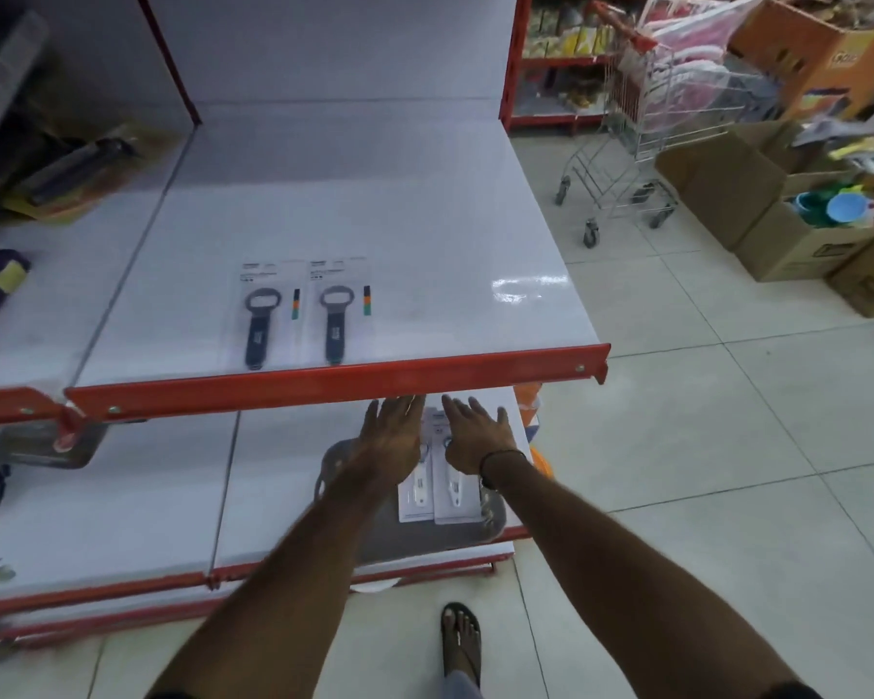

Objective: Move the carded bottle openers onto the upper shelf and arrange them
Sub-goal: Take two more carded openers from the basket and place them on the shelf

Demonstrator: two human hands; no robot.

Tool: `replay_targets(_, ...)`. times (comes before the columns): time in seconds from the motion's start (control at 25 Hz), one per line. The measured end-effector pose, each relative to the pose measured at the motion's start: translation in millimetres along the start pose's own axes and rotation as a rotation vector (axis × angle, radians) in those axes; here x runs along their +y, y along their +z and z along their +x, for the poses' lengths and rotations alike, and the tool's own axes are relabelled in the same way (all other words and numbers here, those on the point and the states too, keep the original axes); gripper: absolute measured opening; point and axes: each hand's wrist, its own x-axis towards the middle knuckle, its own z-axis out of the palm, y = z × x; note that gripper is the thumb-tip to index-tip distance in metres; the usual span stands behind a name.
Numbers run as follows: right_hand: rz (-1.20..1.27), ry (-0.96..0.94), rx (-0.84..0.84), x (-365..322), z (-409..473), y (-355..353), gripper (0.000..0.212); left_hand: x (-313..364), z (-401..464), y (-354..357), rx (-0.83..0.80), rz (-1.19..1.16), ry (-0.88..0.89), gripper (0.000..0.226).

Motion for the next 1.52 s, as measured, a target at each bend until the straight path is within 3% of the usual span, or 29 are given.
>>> replay_targets(0.12,0.001,-0.012,0.125,5,2,4,0.057,-2,6,4,0.0,0.048,0.017,0.067)
replay_targets(0.24,0.009,-0.065,0.291,7,-9,-1,0.039,-6,0,-4,0.042,0.063,0.051,0.04)
replay_targets(0.32,0.097,-0.095,0.35,1,-24,-9,0.033,-5,-8,-21,0.013,-0.086,-0.038,0.026)
replay_targets(0.44,0.153,-0.152,0.38,-12,-52,-18,0.027,1,-26,-45,-0.08,-0.256,-0.161,0.027)
replay_targets(0.6,-0.002,-0.23,0.531,-29,-101,-31,0.026,14,-66,-81,-0.014,-0.211,-0.13,0.044)
replay_targets(0.68,-0.048,-0.259,0.641,-36,-125,-46,0.028,23,-85,-103,0.105,-0.126,-0.126,0.053)
replay_targets(0.88,0.108,-0.295,0.956,-55,-174,-114,0.012,43,-107,-193,0.615,-0.15,-0.008,0.039)
replay_targets(1.0,0.242,-0.323,1.081,-62,-178,-172,0.01,50,-81,-251,0.717,-0.253,-0.01,0.044)
replay_targets(1.24,0.279,-0.249,1.081,-53,-141,-268,0.024,29,11,-307,0.603,-0.333,-0.122,0.031)
replay_targets(1.52,0.294,-0.125,0.938,-28,-58,-299,0.025,12,92,-290,0.378,-0.404,-0.16,0.024)
